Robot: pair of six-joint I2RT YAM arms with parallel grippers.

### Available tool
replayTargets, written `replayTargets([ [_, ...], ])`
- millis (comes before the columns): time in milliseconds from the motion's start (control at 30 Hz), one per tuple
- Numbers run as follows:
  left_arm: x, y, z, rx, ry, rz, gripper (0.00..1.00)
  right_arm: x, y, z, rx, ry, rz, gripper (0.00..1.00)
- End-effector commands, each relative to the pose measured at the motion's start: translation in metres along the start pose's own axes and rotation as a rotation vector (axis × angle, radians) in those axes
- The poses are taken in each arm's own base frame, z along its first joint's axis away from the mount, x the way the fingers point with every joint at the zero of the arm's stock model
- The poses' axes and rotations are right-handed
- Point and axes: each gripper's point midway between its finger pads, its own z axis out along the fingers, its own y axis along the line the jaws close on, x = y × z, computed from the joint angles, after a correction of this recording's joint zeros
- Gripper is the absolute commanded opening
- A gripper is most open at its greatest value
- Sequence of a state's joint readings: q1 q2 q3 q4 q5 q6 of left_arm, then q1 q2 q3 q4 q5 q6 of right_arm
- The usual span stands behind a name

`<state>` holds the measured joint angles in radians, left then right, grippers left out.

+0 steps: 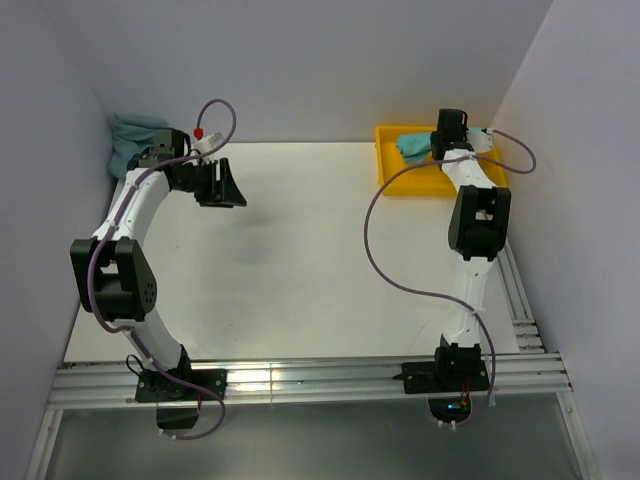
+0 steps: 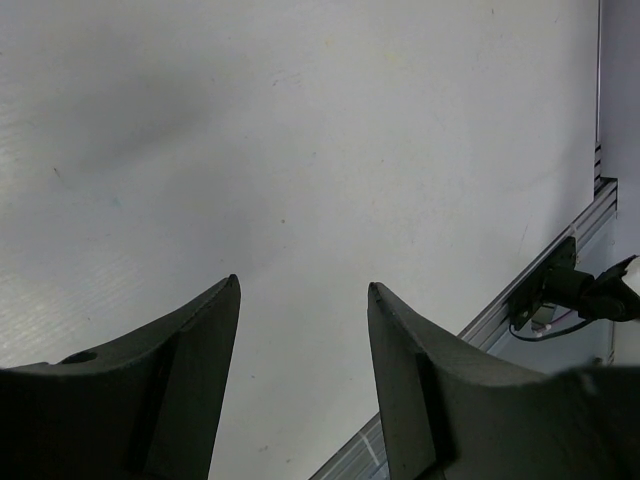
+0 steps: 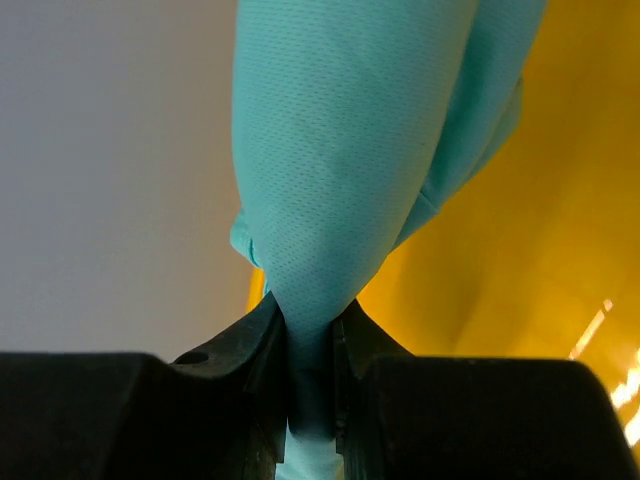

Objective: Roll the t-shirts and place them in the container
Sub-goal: Place the rolled tshirt into the container

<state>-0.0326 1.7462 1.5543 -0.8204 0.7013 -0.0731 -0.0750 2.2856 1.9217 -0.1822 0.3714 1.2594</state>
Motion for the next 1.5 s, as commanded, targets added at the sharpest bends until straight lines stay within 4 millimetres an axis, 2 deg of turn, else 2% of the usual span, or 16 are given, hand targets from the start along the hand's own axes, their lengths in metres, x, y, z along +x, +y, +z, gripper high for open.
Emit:
replayTargets([
  [0, -0.012, -0.008, 0.001, 0.047, -0.025, 0.007, 0.59, -0.005, 0.021, 0.027, -0.055, 0.017, 0.101, 0.0],
  [100, -0.01, -0.006, 0.007, 0.058, -0.012, -0.013, 0.59, 0.006, 0.017, 0.05, -0.069, 0.066, 0.154, 0.0],
  [267, -0.012, -0.007, 0.01, 0.063, -0.011, -0.014, 0.59, 0.013, 0.014, 0.065, -0.084, 0.071, 0.162, 0.0],
  [400, -0.01, -0.006, 0.014, 0.065, 0.0, -0.018, 0.59, 0.023, 0.001, 0.079, -0.072, 0.096, 0.184, 0.0],
  [600, -0.012, -0.008, 0.015, 0.068, 0.003, -0.014, 0.59, 0.035, -0.008, 0.094, -0.088, 0.137, 0.229, 0.01],
  [700, -0.011, -0.01, 0.016, 0.076, 0.007, -0.012, 0.59, 0.039, -0.012, 0.1, -0.091, 0.139, 0.233, 0.14],
  [733, -0.011, -0.01, 0.016, 0.075, 0.007, -0.01, 0.59, 0.039, -0.012, 0.101, -0.093, 0.138, 0.234, 0.25],
  [833, -0.012, -0.012, 0.016, 0.078, 0.006, -0.007, 0.59, 0.04, -0.013, 0.102, -0.104, 0.14, 0.219, 0.44],
  [867, -0.012, -0.012, 0.016, 0.078, 0.007, -0.004, 0.59, 0.04, -0.011, 0.101, -0.111, 0.14, 0.216, 0.48],
  [933, -0.013, -0.014, 0.017, 0.081, 0.008, 0.0, 0.59, 0.04, -0.012, 0.097, -0.113, 0.143, 0.204, 0.64],
  [967, -0.014, -0.015, 0.017, 0.084, 0.007, 0.0, 0.59, 0.037, -0.006, 0.095, -0.139, 0.139, 0.206, 0.67],
  [1100, -0.015, -0.017, 0.019, 0.089, 0.008, 0.004, 0.59, 0.022, 0.007, 0.077, -0.162, 0.123, 0.196, 0.72],
  [1200, -0.016, -0.018, 0.018, 0.093, 0.011, 0.004, 0.6, 0.01, 0.015, 0.063, -0.17, 0.114, 0.195, 0.83],
  [1267, -0.02, -0.019, 0.017, 0.089, 0.004, 0.013, 0.6, 0.006, 0.019, 0.055, -0.175, 0.116, 0.195, 0.84],
  [1333, -0.023, -0.02, 0.015, 0.091, -0.001, 0.019, 0.6, -0.002, 0.026, 0.041, -0.194, 0.119, 0.203, 0.9],
  [1467, -0.027, -0.022, 0.013, 0.091, 0.0, 0.031, 0.6, -0.014, 0.036, 0.014, -0.228, 0.132, 0.179, 0.92],
])
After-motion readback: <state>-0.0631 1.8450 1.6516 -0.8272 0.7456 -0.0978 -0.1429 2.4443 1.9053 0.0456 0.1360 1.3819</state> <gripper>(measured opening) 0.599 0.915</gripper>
